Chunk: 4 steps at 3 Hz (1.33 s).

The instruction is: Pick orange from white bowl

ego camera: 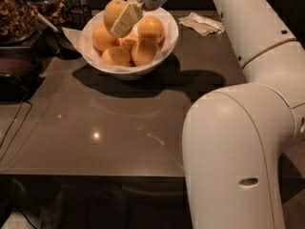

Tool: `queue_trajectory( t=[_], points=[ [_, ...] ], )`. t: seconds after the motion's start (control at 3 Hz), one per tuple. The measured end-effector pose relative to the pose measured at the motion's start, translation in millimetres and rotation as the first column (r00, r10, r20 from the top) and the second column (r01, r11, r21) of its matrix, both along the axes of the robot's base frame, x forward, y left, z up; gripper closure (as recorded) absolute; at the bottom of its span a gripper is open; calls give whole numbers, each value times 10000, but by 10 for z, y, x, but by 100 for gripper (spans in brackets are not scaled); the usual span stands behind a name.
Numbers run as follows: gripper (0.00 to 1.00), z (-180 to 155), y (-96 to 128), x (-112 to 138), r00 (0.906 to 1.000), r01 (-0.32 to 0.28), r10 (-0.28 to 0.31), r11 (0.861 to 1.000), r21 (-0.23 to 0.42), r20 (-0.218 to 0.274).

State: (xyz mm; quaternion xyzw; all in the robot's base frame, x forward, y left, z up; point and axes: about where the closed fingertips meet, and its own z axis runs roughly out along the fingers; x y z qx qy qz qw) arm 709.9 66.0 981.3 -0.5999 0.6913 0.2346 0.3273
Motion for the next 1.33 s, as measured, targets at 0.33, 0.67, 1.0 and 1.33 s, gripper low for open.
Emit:
queue_trajectory(
  t=[0.33, 0.67, 1.0, 1.33],
  points=[
    [100, 41, 0, -153, 9999, 44, -42, 9999, 119, -167],
    [100, 103, -46, -776, 9985, 430, -413, 9980, 469, -369],
    [100, -5, -12, -815, 9979, 347, -328, 9988, 338, -559],
    [100, 85, -33, -940, 9976, 470, -442, 9976, 515, -537]
  ],
)
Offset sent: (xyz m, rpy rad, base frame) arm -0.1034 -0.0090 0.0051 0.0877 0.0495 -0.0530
